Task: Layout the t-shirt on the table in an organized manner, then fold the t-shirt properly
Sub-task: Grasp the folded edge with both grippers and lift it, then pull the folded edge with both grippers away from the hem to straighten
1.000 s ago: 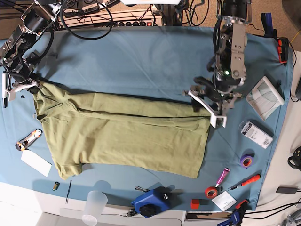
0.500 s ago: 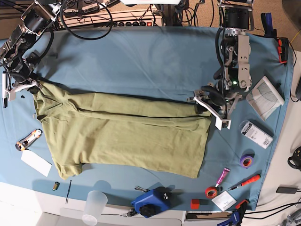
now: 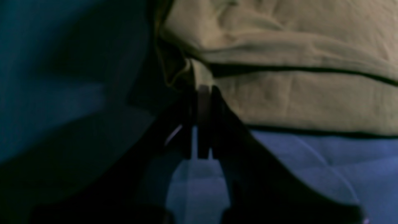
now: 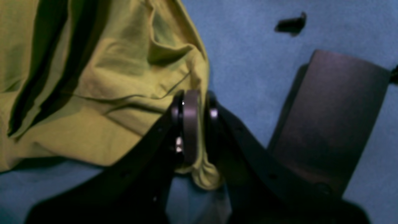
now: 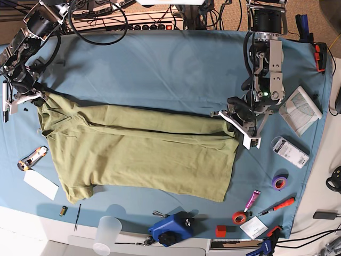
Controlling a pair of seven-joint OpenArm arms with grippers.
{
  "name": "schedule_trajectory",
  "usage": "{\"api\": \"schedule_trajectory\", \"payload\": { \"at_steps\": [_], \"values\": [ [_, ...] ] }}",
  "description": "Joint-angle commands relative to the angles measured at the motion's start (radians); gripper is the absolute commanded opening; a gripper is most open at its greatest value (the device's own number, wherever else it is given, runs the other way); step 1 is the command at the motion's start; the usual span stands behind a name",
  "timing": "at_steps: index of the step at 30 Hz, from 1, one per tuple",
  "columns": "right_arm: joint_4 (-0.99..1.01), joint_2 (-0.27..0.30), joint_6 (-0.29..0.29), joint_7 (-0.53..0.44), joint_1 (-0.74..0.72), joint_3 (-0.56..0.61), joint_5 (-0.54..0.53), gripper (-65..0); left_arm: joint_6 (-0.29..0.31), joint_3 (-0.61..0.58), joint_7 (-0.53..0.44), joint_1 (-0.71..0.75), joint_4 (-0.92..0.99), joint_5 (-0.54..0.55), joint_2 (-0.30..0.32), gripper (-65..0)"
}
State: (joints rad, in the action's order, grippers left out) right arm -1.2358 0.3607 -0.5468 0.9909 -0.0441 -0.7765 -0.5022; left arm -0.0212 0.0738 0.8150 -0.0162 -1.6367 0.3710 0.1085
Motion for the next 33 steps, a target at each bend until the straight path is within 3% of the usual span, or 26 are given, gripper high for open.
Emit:
{"api": "schedule_trajectory", "payload": {
  "at_steps": [1,10,15,27,33],
  "values": [
    [-0.012,0.031,-0.003,-0.002,-0.009,-0.002,0.003,-65.0,0.004,0.003,0.000,-0.020,-0.016,-0.001,0.003,-65.0],
    [-0.012,0.097,-0.003,0.016,-0.008,-0.001,0.001,-65.0,0.004,0.085,0.133,-0.014,-0.018,0.027,0.003,-65.0],
    [-0.012,0.097,-0.045,0.078,-0.008,-0.001,-0.079,-65.0,0.084,0.149,0.209,-0.009,-0.018,0.123,0.003,-65.0],
    [-0.013,0.097,-0.059,0.128,-0.008,-0.001,-0.101,-65.0,0.087,0.161,0.216,0.092,-0.156,0.146,0.006,-65.0],
    [-0.024,0.097,-0.090,0.199,-0.006,-0.002,-0.176,-65.0,0.095,0.161,0.226,0.136,-0.202,0.146,0.011,-65.0]
  ]
}}
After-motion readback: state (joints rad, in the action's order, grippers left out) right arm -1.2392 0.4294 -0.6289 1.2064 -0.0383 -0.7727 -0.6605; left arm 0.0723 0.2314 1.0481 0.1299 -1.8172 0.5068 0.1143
